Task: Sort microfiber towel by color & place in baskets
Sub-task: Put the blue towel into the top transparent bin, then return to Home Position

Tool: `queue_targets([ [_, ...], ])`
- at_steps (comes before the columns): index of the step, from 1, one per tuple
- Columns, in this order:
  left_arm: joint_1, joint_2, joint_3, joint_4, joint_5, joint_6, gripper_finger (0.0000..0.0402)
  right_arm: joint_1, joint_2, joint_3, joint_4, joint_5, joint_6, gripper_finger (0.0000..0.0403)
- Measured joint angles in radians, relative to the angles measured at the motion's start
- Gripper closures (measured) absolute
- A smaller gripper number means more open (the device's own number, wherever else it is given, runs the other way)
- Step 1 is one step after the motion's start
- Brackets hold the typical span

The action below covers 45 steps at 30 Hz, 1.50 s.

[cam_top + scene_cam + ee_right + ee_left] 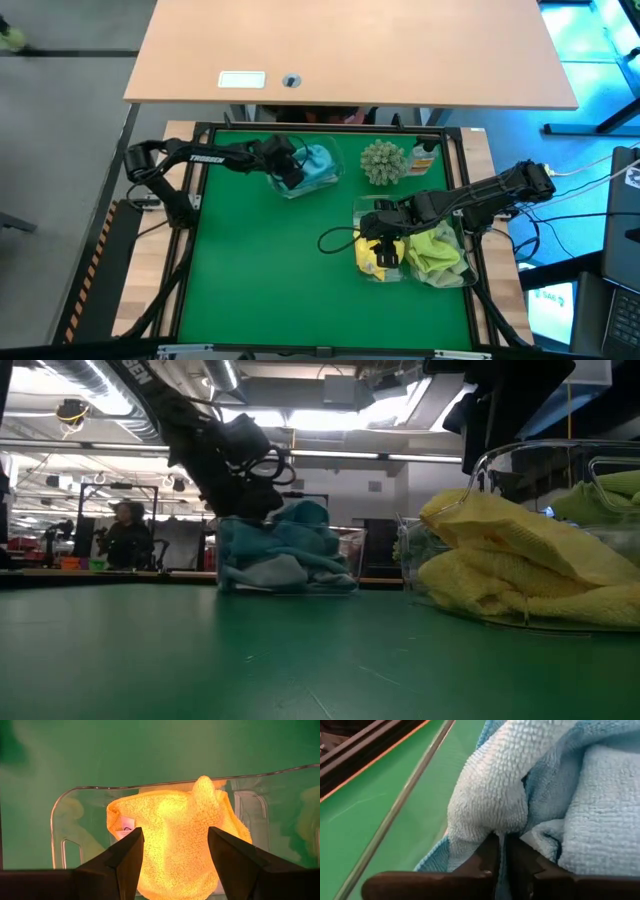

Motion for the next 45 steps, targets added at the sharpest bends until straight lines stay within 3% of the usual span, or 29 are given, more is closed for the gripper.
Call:
queue_targets([
  [10, 0.000, -0.005, 0.055, 0.008, 0.136, -0.002, 0.0313, 0.000, 0.000, 0.000, 0.000, 0.000, 0.000, 0.0183],
  [18, 0.000, -0.005, 0.160, -0.059, 0.148, 0.064, 0.0274, 0.000, 0.000, 0.000, 0.000, 0.000, 0.000, 0.0183],
  [30, 0.001, -0.005, 0.400, -0.437, 0.121, 0.105, 0.0268, 0.000, 0.000, 0.000, -0.001, 0.000, 0.000, 0.0183],
  [45, -0.060, -0.018, 0.806, -0.912, 0.120, 0.238, 0.0268, 0.001, 0.000, 0.000, -0.001, -0.019, 0.000, 0.0183],
])
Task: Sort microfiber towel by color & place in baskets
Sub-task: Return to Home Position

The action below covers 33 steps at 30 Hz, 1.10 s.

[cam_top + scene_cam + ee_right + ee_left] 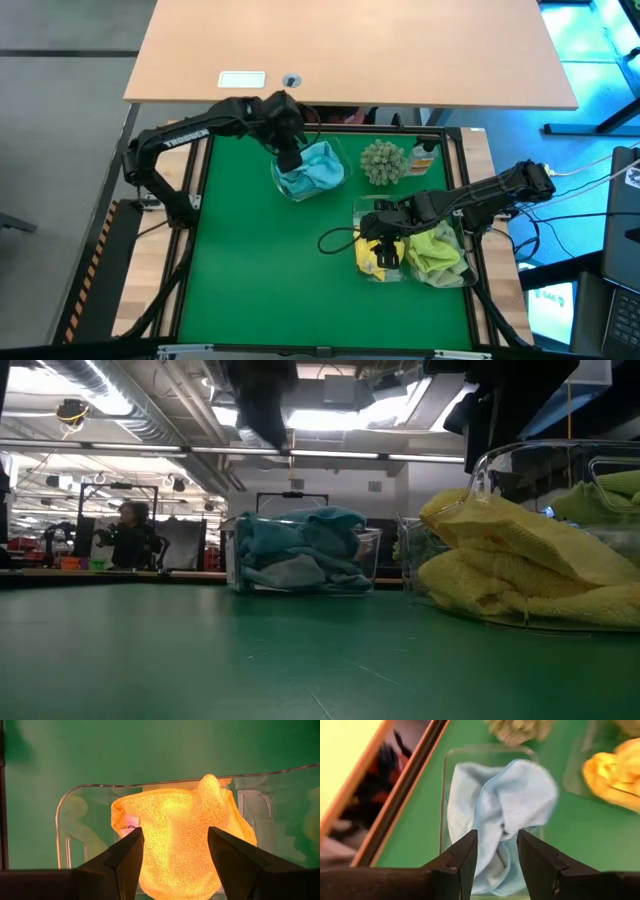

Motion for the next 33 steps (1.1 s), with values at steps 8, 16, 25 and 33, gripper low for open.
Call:
queue_targets([
  [8, -0.039, -0.185, 0.075, -0.014, 0.000, 0.049, 0.0269, 0.000, 0.000, 0.000, -0.007, 0.000, 0.000, 0.0199],
  [16, -0.039, -0.477, 0.075, -0.053, -0.020, 0.030, 0.0269, -0.001, 0.002, 0.152, -0.136, 0.045, -0.032, 0.0296],
  [25, -0.098, -0.735, -0.011, -0.069, -0.014, 0.014, 0.0269, -0.001, -0.001, 0.435, -0.314, 0.163, -0.182, 0.0395],
  [33, -0.116, -0.953, -0.242, -0.050, -0.014, -0.009, 0.0269, -0.001, -0.142, 0.483, -0.343, 0.193, -0.224, 0.0371],
])
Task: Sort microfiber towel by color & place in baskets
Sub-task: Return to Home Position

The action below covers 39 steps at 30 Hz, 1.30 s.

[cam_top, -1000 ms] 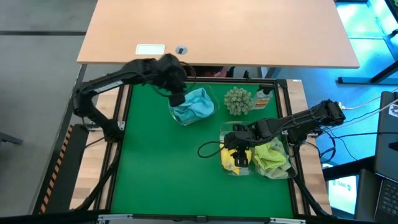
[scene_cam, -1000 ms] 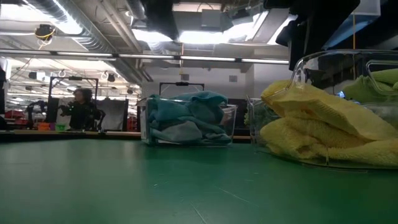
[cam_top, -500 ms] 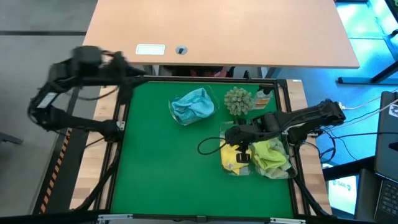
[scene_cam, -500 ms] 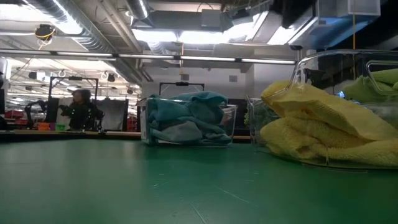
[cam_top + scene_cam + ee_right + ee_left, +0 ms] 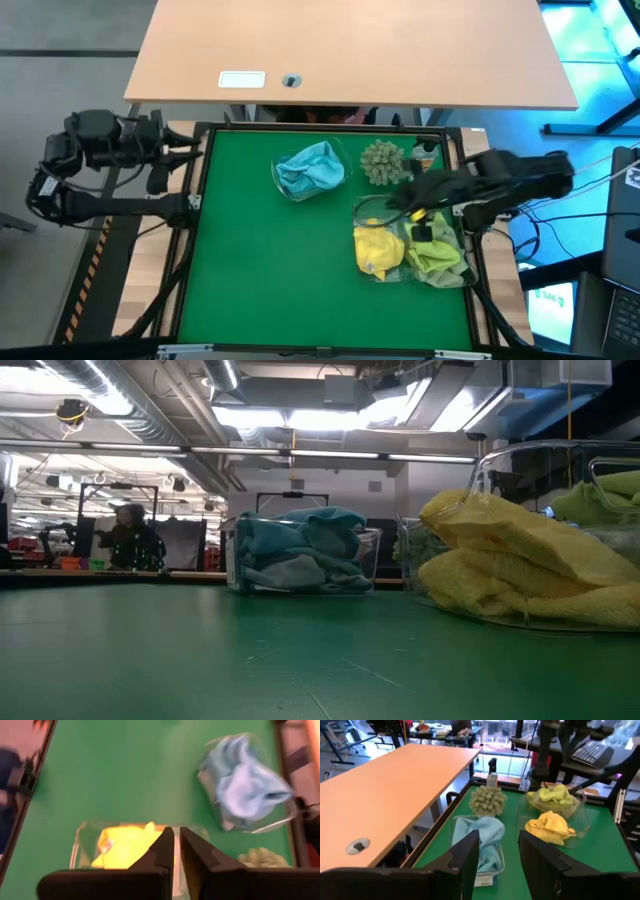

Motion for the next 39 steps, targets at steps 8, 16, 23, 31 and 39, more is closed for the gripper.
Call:
queue_targets([
  [8, 0.000, -0.204, -0.316, 0.269, 0.000, 0.027, 0.0269, 0.000, -0.246, -0.180, 0.144, 0.072, 0.006, 0.0370],
  [16, 0.000, -0.331, -0.561, 0.461, 0.040, 0.024, 0.0269, 0.000, -0.492, -0.496, 0.359, 0.080, 0.016, 0.0370],
  [23, 0.001, -0.384, -0.725, 0.631, 0.150, 0.005, 0.0269, 0.000, -0.673, -0.783, 0.595, 0.088, 0.019, 0.0370],
  [31, 0.001, -0.386, -0.897, 0.849, 0.185, 0.000, 0.0269, 0.000, -0.803, -1.048, 0.849, 0.088, 0.030, 0.0370],
  [39, 0.001, -0.386, -1.063, 1.035, 0.192, -0.029, 0.0269, 0.000, -0.824, -1.221, 1.022, 0.088, 0.073, 0.0370],
])
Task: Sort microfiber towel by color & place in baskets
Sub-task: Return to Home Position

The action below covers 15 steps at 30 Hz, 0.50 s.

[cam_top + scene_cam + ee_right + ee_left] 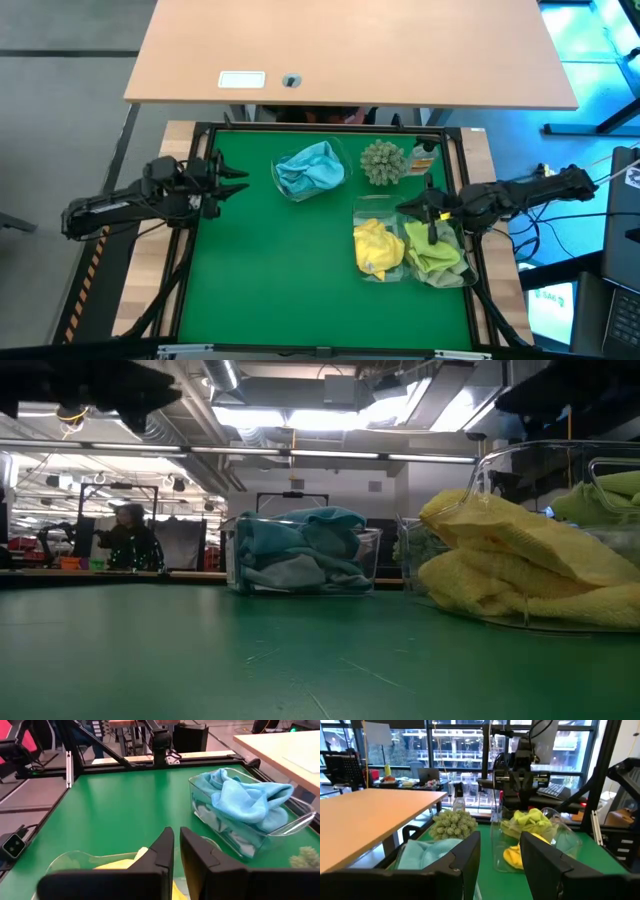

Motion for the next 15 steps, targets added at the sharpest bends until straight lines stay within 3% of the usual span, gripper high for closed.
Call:
queue_targets([
  [6, 0.000, 0.000, -0.084, 0.083, 0.002, -0.011, 0.0269, 0.000, 0.000, -0.132, 0.206, 0.000, 0.001, 0.0370],
  [15, 0.000, 0.000, -0.181, 0.200, 0.153, -0.053, 0.0269, 0.000, 0.000, -0.259, 0.481, 0.043, -0.021, 0.0370],
])
